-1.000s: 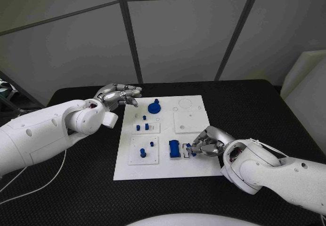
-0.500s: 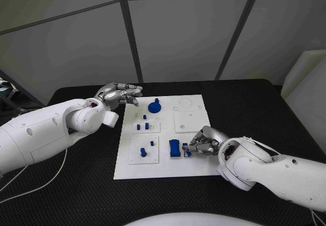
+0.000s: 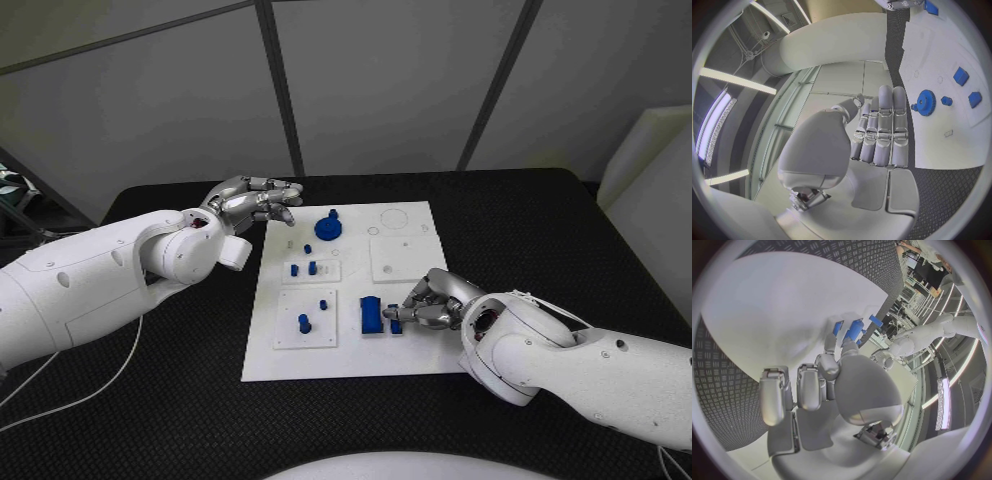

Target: Assemble the parts on the task board

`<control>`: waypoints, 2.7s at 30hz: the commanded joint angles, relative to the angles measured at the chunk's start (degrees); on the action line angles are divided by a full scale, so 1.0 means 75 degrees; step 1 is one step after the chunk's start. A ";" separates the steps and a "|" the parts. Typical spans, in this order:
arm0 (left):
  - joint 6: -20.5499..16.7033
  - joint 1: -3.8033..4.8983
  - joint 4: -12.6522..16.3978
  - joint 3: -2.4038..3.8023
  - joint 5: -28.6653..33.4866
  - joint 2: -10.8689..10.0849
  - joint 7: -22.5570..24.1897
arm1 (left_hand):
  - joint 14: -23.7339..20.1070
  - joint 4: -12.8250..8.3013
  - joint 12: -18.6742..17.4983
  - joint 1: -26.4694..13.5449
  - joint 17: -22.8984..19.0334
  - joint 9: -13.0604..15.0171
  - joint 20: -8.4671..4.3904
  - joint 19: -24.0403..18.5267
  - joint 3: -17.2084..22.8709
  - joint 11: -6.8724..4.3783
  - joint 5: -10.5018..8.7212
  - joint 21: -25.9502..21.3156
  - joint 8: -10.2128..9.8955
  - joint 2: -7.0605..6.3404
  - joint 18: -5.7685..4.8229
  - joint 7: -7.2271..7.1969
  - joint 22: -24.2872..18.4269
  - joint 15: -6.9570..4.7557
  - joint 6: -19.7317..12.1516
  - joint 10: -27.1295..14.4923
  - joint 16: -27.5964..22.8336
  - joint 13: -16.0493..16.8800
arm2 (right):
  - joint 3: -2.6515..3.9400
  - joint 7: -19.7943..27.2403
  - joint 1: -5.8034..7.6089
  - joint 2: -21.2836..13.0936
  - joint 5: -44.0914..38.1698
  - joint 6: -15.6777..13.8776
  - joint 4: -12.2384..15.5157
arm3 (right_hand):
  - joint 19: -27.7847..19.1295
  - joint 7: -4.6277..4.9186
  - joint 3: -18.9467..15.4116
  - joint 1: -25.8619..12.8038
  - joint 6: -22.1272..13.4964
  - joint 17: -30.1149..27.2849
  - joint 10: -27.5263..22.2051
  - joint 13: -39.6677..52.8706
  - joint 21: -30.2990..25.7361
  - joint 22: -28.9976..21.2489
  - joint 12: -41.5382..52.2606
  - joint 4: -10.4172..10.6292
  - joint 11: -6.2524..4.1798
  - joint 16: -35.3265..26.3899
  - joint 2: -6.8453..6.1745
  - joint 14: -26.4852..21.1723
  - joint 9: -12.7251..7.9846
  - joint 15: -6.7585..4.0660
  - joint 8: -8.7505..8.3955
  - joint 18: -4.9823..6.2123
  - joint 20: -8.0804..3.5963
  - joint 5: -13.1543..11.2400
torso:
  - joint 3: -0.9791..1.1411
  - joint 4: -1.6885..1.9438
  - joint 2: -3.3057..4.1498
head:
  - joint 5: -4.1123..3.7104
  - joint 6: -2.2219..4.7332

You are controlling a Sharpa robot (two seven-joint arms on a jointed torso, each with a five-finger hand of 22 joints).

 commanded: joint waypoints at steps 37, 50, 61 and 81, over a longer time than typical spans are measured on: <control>-0.0097 -0.0012 -0.0167 0.0004 0.0237 0.0063 0.0482 | -0.0130 -0.0002 0.0039 -0.0084 -0.0066 0.0026 0.0040 -0.0093 -0.0045 0.0017 -0.0056 -0.0201 -0.0046 0.0066 -0.0110 0.0001 -0.0088 0.0041 0.0042 -0.0045 -0.0243 0.0011 | 0.0256 0.5887 0.0702 -0.0189 0.6458 -0.0216 -0.2017 | -0.2938 0.0854 0.0062 0.1676 -0.1836 -0.5893 -0.2691 -0.4285 -0.7517 -0.2887 -0.5423 -0.0652 0.0910 -0.5429 0.0213 -0.1973 -0.0894 0.0783 -0.0211 0.1210 0.0652 0.0064 | -0.0114 -0.0066 -0.0272 | -0.0168 0.0282; -0.1071 -0.0246 -0.1113 -0.0023 0.1302 0.0841 0.1702 | -0.2489 0.0305 -0.0418 -0.0290 -0.1832 -0.0265 0.0928 -0.2638 0.0018 0.0170 -0.0076 -0.3026 -0.0238 -0.0022 -0.0279 -0.0127 -0.2029 0.0666 -0.0462 -0.0767 -0.3370 -0.0613 | 0.0280 0.7332 0.0880 0.1715 0.8563 0.1320 -0.5066 | -0.4639 0.1131 -0.0170 0.2030 -0.2097 -0.8363 -0.2979 -0.7349 -1.1047 -0.5713 -0.7587 -0.1140 0.1489 -0.9318 0.0677 -0.3724 -0.2869 0.1792 -0.0186 0.1168 0.1664 -0.0053 | -0.0219 -0.0178 -0.0627 | 0.0019 0.0966; -0.1857 -0.0471 -0.1601 -0.0023 0.1515 0.1441 0.2289 | -0.4347 0.0596 -0.0586 -0.0355 -0.3283 -0.0689 0.1250 -0.4431 -0.1429 -0.0027 0.0126 -0.3581 -0.0238 0.0109 -0.0295 -0.0314 -0.3578 0.0613 -0.1110 -0.1964 -0.3453 -0.0607 | 0.0285 0.7616 0.0889 0.2547 0.8974 0.1744 -0.6275 | -0.5718 0.1087 -0.0582 0.0883 -0.2535 -0.9285 -0.3771 -0.8500 -1.1493 -0.7327 -0.7678 -0.1931 0.1457 -1.0351 0.0808 -0.4448 -0.4123 0.1739 -0.0185 0.1245 0.2169 -0.0577 | -0.0220 -0.0084 -0.0626 | 0.0145 0.1169; -0.4190 -0.0599 0.1025 -0.0491 0.0917 0.0640 0.2393 | -0.7762 0.0192 -0.1300 -0.6956 -0.3916 -0.1189 -0.0242 -0.6793 -0.2762 -0.0758 -0.0529 -0.3984 -0.0752 0.0893 -0.1484 -0.1254 -0.4895 -0.0177 -0.5570 -0.6468 -0.3862 -0.1091 | -0.0126 0.8347 0.0852 0.1237 0.9721 -0.1346 -0.3297 | -0.9325 -0.0019 0.1009 -0.5983 -0.7206 -0.9760 -0.8535 -0.8973 -1.1959 -0.9080 -0.8135 -0.2119 0.0533 -1.0813 -0.0053 -0.8899 -0.5078 0.0892 -0.0663 0.0497 0.0750 -0.1760 | -0.0138 0.0243 -0.1026 | -0.0068 0.1139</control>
